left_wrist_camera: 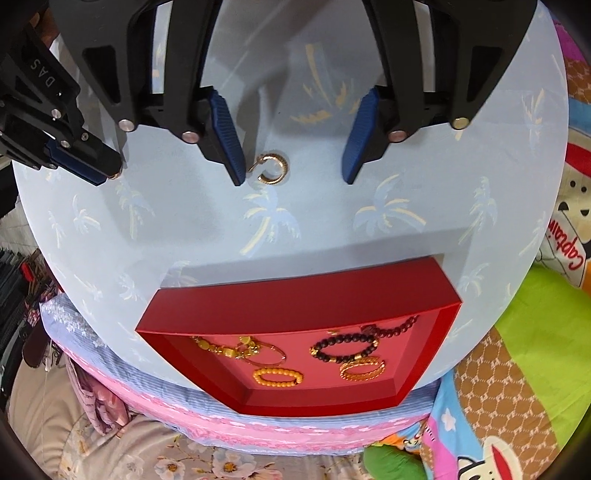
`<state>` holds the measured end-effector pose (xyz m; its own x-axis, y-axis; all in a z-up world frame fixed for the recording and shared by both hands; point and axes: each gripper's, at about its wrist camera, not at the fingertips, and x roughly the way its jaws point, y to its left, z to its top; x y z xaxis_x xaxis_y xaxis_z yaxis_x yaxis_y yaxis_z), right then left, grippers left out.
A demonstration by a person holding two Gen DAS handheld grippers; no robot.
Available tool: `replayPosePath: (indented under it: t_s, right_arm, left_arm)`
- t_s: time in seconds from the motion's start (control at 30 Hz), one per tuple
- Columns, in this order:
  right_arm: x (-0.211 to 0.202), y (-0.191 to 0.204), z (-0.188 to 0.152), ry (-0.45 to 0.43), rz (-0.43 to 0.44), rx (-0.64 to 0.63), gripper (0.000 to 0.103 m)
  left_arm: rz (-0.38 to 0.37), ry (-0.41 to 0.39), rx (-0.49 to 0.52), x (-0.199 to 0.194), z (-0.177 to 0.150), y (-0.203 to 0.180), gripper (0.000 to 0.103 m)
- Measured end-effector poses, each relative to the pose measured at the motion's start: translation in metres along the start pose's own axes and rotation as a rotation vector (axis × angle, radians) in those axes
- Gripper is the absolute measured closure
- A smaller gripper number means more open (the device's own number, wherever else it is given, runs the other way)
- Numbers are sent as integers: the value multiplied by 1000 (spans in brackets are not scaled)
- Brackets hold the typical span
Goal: Organize jewelry
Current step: 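Grasp a gold hoop earring with the left gripper while the right grasps the other, then carry both hoop earrings into the red box and open both grippers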
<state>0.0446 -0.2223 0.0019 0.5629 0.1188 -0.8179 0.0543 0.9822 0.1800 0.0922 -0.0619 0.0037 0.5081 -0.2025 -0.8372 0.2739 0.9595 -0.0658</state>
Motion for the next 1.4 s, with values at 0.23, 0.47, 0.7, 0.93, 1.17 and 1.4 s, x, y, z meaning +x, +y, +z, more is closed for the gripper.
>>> replayPosePath:
  t_s: [0.23,0.47,0.7,0.93,1.17,1.4]
  right_arm:
    - [2,1,2,3,5,-1,87]
    - [0,4,2,4,17,-2,87]
    - [-11,11,5,-19,38,-12,87]
    - [-24,24,14,-55,67,-26,87]
    - [-39,44,36,-113,91,-71,87]
    - [-41,60,65,-156,112,-108,87]
  left_arm:
    - [-13,-6,19,1,3,-3,79]
    - [-29,0,10,0,3,-2,86]
    - [-41,-8,-8,-13,5,0,86]
    - [-47,-33,-29,-29,13,3,86]
    - [-53,-68,-35,-45,26,5,86]
    - [-45,-114,-44,-54,53,13,86]
